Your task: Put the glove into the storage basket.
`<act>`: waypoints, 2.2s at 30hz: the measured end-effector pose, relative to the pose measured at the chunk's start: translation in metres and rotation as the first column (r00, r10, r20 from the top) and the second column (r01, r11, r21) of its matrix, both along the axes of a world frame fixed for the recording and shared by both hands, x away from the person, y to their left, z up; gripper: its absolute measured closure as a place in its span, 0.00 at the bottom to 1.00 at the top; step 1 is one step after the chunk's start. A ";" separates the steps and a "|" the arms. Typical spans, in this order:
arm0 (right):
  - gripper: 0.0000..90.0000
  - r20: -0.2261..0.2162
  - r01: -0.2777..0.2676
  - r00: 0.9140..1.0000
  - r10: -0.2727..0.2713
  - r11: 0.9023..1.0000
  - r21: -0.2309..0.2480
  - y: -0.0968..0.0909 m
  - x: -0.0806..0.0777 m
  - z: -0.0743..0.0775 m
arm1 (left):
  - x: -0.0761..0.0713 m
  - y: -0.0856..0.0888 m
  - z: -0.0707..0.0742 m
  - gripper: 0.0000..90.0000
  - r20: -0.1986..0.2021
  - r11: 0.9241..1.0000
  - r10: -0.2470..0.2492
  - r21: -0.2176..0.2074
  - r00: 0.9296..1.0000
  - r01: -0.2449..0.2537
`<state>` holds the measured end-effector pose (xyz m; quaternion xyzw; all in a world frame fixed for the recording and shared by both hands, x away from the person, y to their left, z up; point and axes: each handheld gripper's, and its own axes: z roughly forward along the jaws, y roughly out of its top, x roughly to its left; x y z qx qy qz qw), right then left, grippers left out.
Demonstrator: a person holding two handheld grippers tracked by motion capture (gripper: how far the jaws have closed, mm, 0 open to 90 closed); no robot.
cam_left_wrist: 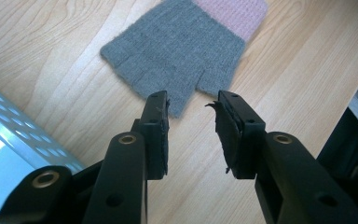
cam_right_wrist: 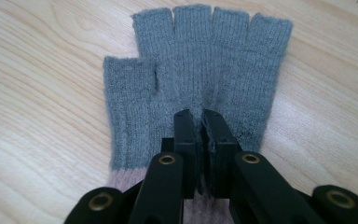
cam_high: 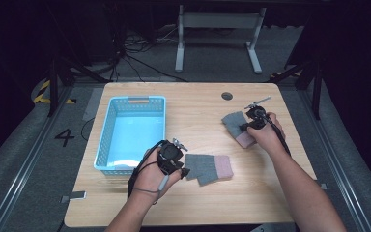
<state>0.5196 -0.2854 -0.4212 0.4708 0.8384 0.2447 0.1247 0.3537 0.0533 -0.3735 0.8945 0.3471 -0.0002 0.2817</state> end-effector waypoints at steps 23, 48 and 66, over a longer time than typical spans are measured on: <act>0.95 0.065 -0.175 0.983 0.169 0.980 0.094 0.022 -0.058 0.056 | -0.001 0.002 0.004 0.72 0.003 1.000 0.005 -0.005 1.000 -0.005; 0.95 0.016 -0.430 0.902 0.431 0.899 0.077 0.065 -0.115 0.062 | -0.002 0.002 0.005 0.72 -0.001 1.000 0.003 -0.008 1.000 -0.003; 0.95 -0.052 -0.551 0.833 0.551 0.834 0.027 0.098 -0.128 0.029 | -0.001 0.003 0.003 0.72 -0.008 1.000 0.003 -0.001 1.000 -0.003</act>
